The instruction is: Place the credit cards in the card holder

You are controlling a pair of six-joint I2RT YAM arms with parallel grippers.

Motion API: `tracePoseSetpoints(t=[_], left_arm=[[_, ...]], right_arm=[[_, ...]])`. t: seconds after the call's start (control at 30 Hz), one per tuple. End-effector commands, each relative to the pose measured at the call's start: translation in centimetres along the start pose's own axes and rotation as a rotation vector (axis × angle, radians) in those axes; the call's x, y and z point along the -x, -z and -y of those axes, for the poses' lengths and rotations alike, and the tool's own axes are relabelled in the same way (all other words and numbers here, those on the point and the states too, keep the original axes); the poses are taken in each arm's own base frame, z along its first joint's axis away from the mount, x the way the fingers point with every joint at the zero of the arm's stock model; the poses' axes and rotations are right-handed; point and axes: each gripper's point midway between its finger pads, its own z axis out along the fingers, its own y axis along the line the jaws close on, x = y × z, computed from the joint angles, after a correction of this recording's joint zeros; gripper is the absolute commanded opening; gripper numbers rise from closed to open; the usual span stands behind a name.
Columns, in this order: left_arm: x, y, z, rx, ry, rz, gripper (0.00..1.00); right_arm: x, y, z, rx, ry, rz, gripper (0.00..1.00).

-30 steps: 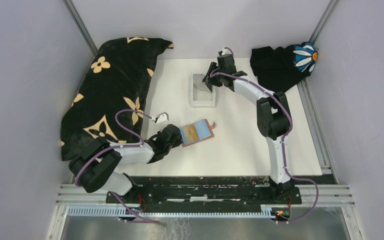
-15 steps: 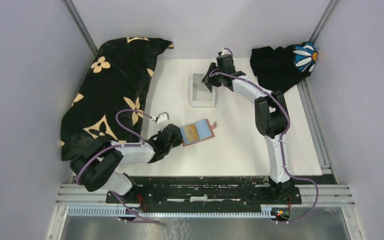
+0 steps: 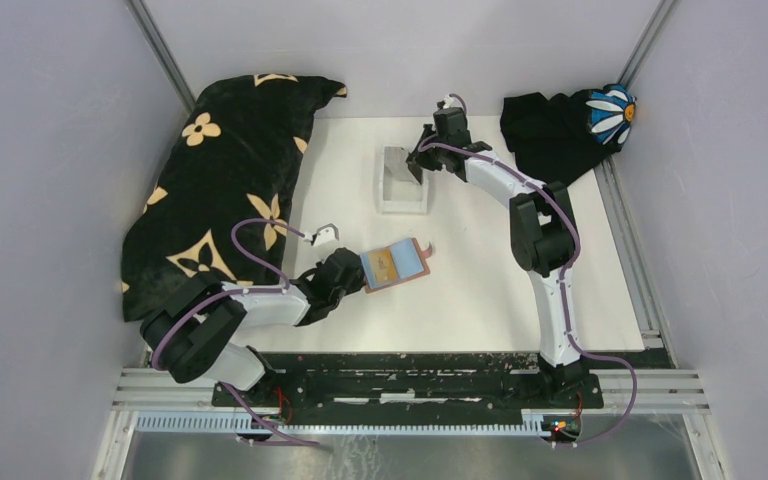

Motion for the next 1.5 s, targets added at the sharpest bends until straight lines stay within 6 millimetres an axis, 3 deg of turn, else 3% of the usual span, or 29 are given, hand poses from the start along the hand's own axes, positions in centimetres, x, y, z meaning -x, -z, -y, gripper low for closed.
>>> tracePoseSetpoints(t=[0.0, 0.13, 0.37, 0.47, 0.5, 0.73, 1.27, 1.4, 1.47], left_arm=[[-2.0, 0.0, -2.0, 0.052, -0.061, -0.069, 0.14], [-2.0, 0.0, -1.8, 0.047, -0.061, -0.069, 0.14], [-2.1, 0.0, -1.8, 0.042, -0.059, -0.071, 0.14], [-2.2, -0.1, -1.8, 0.041, -0.061, -0.074, 0.14], [-2.2, -0.1, -1.8, 0.041, -0.063, -0.075, 0.14], [-2.0, -0.2, -1.4, 0.035, -0.072, -0.073, 0.14], [-2.1, -0.4, -1.5, 0.041, -0.087, -0.077, 0.14], [-2.1, -0.4, -1.4, 0.036, -0.086, -0.076, 0.14], [-2.2, -0.4, -1.4, 0.036, -0.086, -0.078, 0.14]], right_arm=[[1.4, 0.5, -2.0, 0.051, -0.001, 0.033, 0.08], [1.8, 1.0, -2.4, 0.059, 0.002, 0.041, 0.01], [2.1, 2.0, -2.4, 0.048, 0.018, 0.057, 0.02], [2.2, 2.2, -1.9, 0.020, 0.035, 0.058, 0.31], [2.1, 2.1, -1.8, 0.016, 0.037, 0.055, 0.36], [1.6, 1.0, -1.0, -0.002, 0.041, 0.038, 0.45], [-0.4, -2.3, 0.5, -0.001, -0.074, -0.003, 0.46], [-0.7, -2.4, 0.9, -0.022, -0.077, -0.020, 0.43], [-0.9, -2.5, 0.9, -0.022, -0.079, -0.031, 0.35]])
